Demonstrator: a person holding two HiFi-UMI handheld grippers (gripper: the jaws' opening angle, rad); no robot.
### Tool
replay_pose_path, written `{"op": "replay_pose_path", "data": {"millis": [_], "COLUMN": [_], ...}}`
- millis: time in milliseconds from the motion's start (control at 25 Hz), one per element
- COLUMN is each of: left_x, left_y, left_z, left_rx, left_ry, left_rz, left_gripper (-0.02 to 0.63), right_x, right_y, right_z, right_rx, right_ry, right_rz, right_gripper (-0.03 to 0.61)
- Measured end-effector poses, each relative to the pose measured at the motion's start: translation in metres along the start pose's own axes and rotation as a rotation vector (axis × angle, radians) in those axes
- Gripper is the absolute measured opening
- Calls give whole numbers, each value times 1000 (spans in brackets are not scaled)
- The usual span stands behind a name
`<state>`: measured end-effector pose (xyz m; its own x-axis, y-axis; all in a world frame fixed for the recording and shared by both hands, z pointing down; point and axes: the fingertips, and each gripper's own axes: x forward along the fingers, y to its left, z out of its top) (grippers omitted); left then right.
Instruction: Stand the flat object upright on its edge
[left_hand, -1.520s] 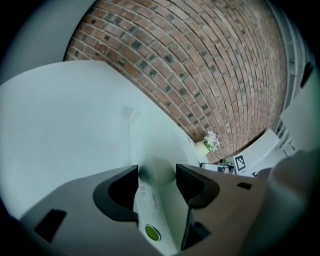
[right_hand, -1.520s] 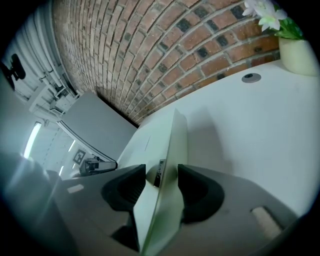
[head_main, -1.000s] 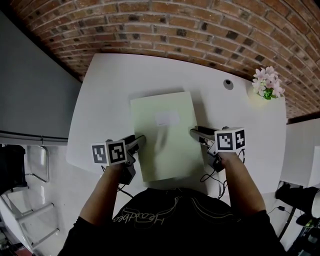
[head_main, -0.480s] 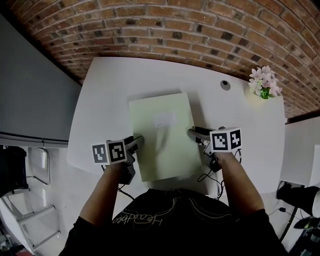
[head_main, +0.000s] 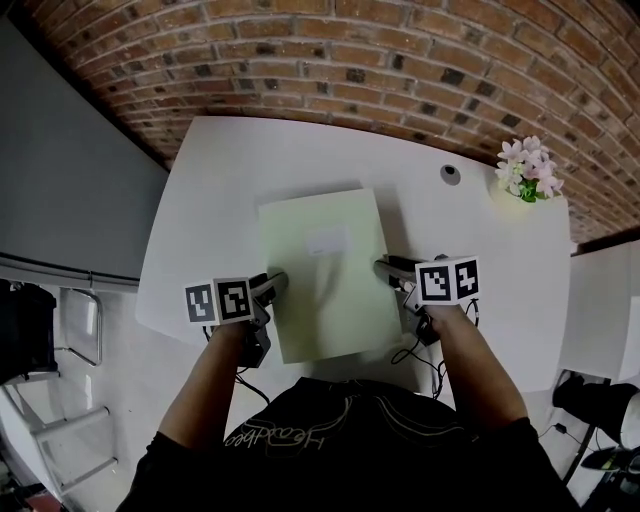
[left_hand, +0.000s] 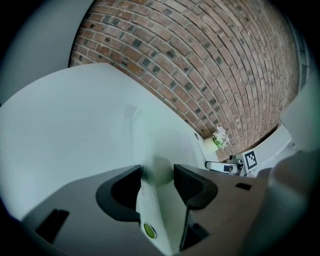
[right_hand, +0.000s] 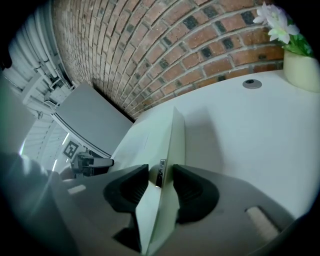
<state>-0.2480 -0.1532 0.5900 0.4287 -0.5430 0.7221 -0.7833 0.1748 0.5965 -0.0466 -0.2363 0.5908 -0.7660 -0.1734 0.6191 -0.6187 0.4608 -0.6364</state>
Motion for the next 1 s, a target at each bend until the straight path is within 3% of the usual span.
{"op": "replay_pose_path", "data": {"millis": [560,1000], "left_x": [-31,-53], "left_y": [-38,-72], "left_z": [-1,-16], "left_rx": [96,173], "left_ry": [-99,-180], "left_rz": [44,19], "left_gripper": [210,209], "right_x": [-38,-80], "right_y": [19,31], "right_z": [2,-10], "right_rx": [-99,-172], "right_ry": [-40,-108], "right_rz": [-14,-41], "right_gripper": [160,160]}}
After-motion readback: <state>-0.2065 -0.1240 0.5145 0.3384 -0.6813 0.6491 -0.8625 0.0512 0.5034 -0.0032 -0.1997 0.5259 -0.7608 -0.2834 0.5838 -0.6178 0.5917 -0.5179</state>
